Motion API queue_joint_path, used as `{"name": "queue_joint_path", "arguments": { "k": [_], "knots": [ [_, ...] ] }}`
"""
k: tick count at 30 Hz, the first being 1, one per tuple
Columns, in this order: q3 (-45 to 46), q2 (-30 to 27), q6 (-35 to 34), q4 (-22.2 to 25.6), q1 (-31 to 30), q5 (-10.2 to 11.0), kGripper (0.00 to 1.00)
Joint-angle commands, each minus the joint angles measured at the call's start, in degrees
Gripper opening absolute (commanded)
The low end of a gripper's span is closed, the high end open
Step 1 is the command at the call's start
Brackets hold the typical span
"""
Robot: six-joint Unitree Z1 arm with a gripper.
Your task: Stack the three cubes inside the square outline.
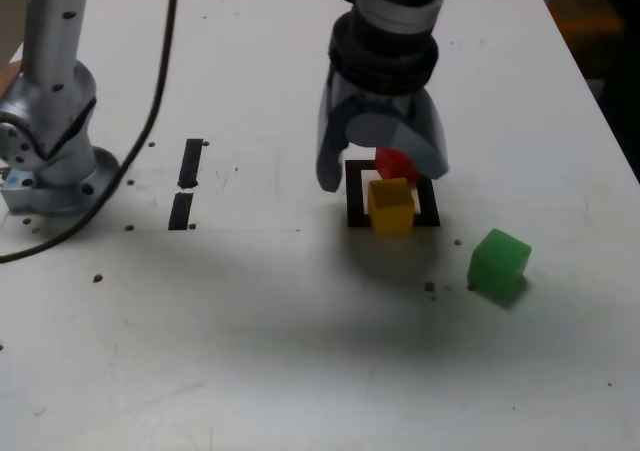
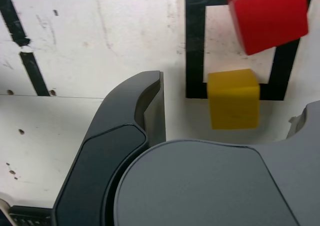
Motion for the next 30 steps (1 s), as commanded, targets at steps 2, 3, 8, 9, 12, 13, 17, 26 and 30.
{"name": "queue_joint_path", "arguments": {
  "k": [2, 3, 8, 9, 12, 13, 17, 26, 30],
  "knots": [
    [-0.97, 0.63, 0.15, 0.19, -0.22, 0.67, 0.97],
    [-1.26, 0.88, 0.15, 0.28, -0.25, 1.14, 0.97],
    [-2.34, 2.03, -0.04, 1.27, 0.49, 4.42, 0.98],
    [-2.41, 2.16, -0.08, 1.55, 0.83, 4.89, 0.98],
    [-2.47, 2.49, 0.0, 2.09, 2.05, 5.6, 0.98],
    [-2.51, 2.67, 0.11, 2.15, 2.43, 5.69, 0.98],
    [-2.72, 3.72, 0.9, 1.07, 3.66, 5.83, 0.98],
    [-4.14, 7.5, 2.65, 1.07, 7.52, 6.05, 0.89],
    [-4.62, 7.76, 2.86, 1.77, 7.73, 6.01, 0.77]
  ]
}}
